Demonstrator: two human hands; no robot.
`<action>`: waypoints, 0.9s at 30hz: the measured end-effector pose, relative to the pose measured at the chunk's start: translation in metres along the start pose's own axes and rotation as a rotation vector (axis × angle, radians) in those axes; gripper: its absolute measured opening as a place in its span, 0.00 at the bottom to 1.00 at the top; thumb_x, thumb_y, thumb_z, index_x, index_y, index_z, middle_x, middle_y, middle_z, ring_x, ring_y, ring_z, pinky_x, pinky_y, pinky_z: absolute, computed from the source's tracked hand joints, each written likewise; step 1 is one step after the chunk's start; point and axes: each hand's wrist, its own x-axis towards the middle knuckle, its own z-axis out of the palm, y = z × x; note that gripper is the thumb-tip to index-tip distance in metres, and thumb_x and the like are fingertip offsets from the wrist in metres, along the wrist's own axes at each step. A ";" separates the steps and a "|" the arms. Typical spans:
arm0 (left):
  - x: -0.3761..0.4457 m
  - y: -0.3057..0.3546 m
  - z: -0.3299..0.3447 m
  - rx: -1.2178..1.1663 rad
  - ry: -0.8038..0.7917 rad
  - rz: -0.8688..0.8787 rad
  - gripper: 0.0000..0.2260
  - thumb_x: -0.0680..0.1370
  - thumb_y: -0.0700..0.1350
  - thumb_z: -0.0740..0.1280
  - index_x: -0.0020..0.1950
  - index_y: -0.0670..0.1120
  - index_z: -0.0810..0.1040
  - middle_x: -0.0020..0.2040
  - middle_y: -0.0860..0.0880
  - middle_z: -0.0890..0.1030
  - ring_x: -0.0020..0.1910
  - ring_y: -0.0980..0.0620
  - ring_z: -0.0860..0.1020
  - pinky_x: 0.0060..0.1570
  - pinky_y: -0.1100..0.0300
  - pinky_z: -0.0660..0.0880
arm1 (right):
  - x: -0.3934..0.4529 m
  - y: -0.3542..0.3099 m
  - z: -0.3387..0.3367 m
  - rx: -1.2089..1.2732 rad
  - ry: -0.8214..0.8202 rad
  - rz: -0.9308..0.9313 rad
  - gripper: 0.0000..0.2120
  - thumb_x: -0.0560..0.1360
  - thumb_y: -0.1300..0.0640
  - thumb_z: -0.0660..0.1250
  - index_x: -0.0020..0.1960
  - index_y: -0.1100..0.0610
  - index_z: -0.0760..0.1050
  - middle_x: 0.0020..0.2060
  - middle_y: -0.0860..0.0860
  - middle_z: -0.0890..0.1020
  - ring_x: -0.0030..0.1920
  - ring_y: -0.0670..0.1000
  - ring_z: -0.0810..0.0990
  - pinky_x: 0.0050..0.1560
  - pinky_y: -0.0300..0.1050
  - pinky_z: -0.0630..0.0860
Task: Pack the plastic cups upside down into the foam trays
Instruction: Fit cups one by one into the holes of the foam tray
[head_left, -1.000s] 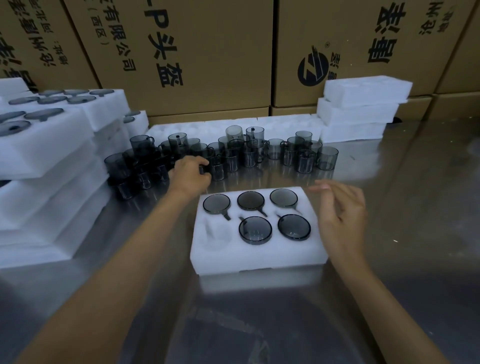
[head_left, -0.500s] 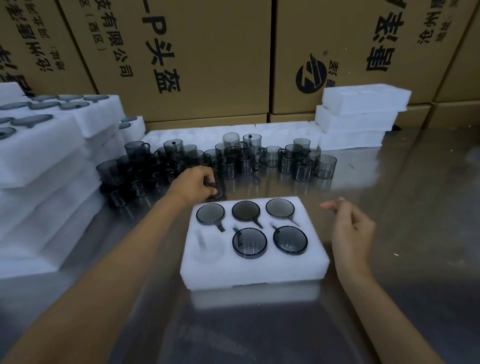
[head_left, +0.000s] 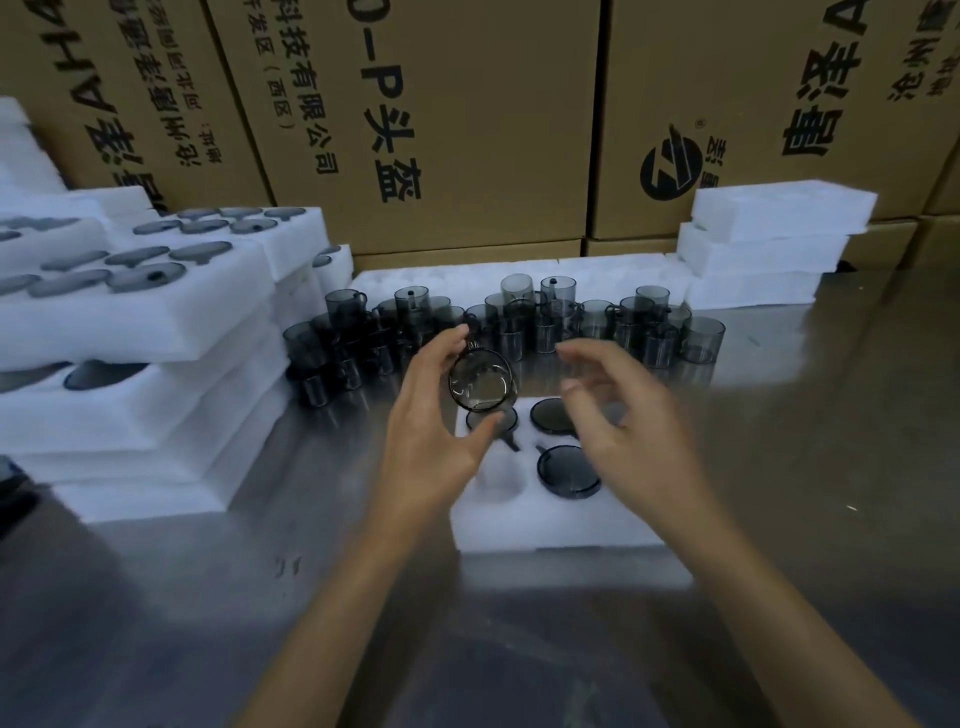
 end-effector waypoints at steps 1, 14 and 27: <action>-0.004 0.003 0.001 -0.002 0.034 0.018 0.37 0.71 0.42 0.79 0.72 0.62 0.64 0.68 0.59 0.73 0.68 0.59 0.73 0.67 0.66 0.69 | 0.003 -0.005 0.009 0.028 -0.081 0.045 0.16 0.79 0.52 0.66 0.67 0.43 0.74 0.56 0.40 0.79 0.53 0.39 0.79 0.50 0.29 0.73; -0.021 -0.007 0.001 0.016 0.021 0.043 0.35 0.70 0.46 0.79 0.74 0.52 0.68 0.68 0.58 0.75 0.68 0.62 0.73 0.64 0.72 0.68 | -0.010 0.011 0.047 0.395 -0.095 0.131 0.17 0.75 0.57 0.69 0.62 0.45 0.77 0.46 0.49 0.85 0.47 0.49 0.85 0.53 0.49 0.82; -0.017 -0.004 -0.012 0.035 -0.165 0.003 0.32 0.67 0.61 0.77 0.69 0.55 0.74 0.66 0.60 0.73 0.69 0.59 0.71 0.63 0.71 0.67 | -0.018 0.010 0.038 0.177 -0.142 0.113 0.17 0.79 0.41 0.58 0.64 0.39 0.77 0.49 0.43 0.85 0.50 0.47 0.83 0.48 0.47 0.79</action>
